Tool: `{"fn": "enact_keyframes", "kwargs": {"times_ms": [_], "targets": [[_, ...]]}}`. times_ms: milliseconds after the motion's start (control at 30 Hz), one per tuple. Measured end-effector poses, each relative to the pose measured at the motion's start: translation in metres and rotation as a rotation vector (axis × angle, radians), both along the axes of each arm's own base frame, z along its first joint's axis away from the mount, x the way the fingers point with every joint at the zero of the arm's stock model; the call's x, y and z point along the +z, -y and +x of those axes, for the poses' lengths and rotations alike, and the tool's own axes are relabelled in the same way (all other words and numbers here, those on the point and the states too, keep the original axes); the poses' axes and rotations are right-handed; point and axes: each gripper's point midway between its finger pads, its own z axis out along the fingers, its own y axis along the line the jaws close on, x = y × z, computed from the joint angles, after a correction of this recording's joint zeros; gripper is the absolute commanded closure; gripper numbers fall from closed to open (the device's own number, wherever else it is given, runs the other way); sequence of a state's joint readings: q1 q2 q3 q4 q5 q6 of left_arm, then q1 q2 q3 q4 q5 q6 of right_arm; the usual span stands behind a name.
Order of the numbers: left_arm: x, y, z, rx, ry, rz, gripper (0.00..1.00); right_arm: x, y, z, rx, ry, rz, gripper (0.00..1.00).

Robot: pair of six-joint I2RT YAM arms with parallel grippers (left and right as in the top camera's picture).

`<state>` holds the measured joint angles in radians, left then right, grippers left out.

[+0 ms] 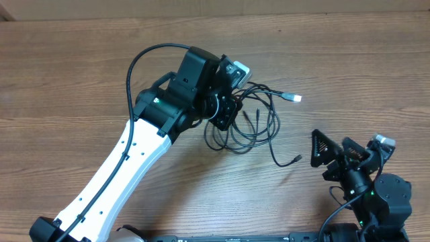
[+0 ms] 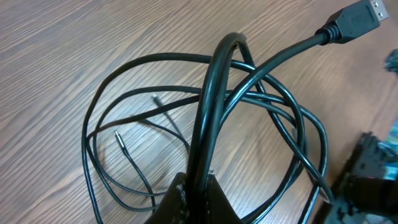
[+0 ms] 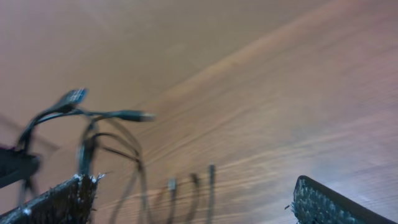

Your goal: Untangle cables

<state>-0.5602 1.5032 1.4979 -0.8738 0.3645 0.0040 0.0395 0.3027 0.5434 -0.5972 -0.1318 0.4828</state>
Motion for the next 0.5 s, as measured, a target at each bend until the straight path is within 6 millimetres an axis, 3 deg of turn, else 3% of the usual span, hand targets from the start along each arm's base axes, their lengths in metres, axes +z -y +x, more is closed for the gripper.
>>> {"fn": "enact_keyframes", "kwargs": {"times_ms": [233,500], "targets": [[0.016,0.02,-0.008,-0.09,-0.006,-0.116,0.96,0.014,-0.025,-0.003,0.161,0.068,-0.018,0.0],[0.024,0.035,-0.023,-0.165,-0.022,-0.173,0.96,0.016,-0.034,-0.006,0.221,0.081,-0.021,0.0]]}}
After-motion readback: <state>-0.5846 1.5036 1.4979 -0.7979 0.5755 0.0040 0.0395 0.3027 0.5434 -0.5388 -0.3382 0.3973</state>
